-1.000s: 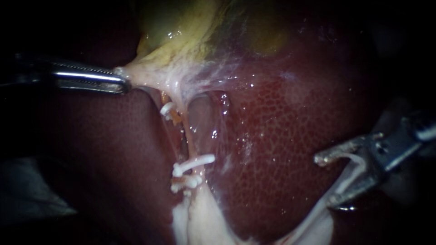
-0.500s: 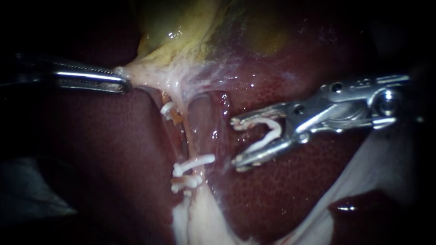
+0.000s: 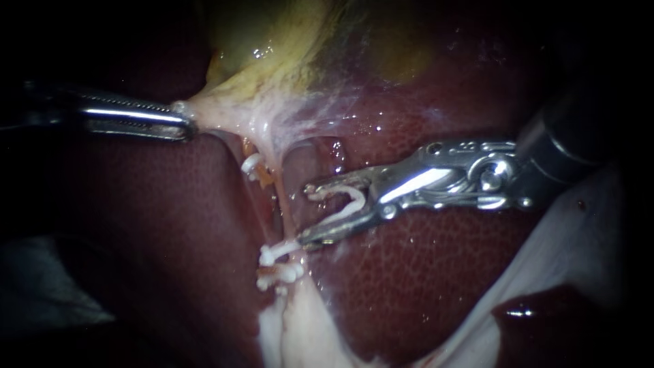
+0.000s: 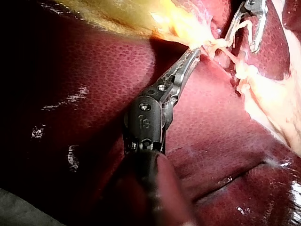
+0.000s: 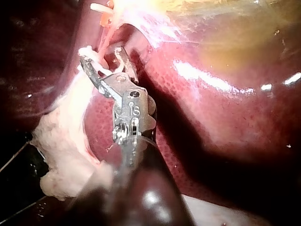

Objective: Clipping second clip right tube

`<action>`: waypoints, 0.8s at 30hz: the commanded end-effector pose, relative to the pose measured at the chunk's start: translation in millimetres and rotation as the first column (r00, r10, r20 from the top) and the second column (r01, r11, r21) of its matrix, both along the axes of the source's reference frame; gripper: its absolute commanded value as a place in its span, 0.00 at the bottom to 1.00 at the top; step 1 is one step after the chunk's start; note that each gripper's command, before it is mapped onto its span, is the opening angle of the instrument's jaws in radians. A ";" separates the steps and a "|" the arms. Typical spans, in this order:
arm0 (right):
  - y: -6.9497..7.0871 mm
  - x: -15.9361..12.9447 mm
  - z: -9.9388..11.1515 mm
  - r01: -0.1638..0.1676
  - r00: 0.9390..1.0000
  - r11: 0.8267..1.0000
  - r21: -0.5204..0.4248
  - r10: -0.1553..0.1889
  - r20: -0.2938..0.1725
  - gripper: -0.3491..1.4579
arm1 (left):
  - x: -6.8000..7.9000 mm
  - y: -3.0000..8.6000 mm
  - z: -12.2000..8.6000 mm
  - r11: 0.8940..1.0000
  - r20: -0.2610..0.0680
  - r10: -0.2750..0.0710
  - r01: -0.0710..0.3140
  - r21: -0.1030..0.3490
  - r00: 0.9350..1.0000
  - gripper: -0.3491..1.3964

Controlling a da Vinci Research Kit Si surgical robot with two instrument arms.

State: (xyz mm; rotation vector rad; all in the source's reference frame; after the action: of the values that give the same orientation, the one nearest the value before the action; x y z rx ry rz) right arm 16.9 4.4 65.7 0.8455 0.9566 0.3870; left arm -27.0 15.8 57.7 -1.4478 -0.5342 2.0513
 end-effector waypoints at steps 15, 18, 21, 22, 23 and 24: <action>-1.9 3.9 2.6 -0.001 0.985 0.982 0.189 0.034 -0.169 0.46 | -0.1 0.0 0.0 1.000 0.000 0.000 0.000 0.000 1.000 0.00; -1.8 4.4 2.6 -0.014 0.978 0.975 0.222 0.059 -0.198 0.46 | -0.1 0.0 0.0 1.000 0.000 0.000 0.000 0.000 1.000 0.00; -1.8 4.7 2.7 -0.030 0.971 0.964 0.264 0.090 -0.219 0.46 | -0.2 0.0 0.0 1.000 -0.001 -0.001 0.001 0.000 1.000 0.00; -1.8 4.8 2.7 -0.034 0.969 0.961 0.274 0.099 -0.228 0.46 | -0.2 0.0 0.0 1.000 -0.001 -0.001 0.001 0.000 1.000 0.00; -1.8 4.8 2.6 -0.039 0.965 0.956 0.292 0.112 -0.237 0.46 | -0.2 0.0 0.0 1.000 -0.001 -0.001 0.001 0.000 1.000 0.00; -1.8 4.8 2.6 -0.041 0.963 0.953 0.300 0.117 -0.241 0.46 | -0.2 0.0 0.0 1.000 -0.001 -0.001 0.001 0.000 1.000 0.00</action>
State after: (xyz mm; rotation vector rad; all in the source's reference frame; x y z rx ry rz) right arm 21.7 2.5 68.3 1.1611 1.2082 0.5147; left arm -27.2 15.8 57.7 -1.4482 -0.5328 2.0516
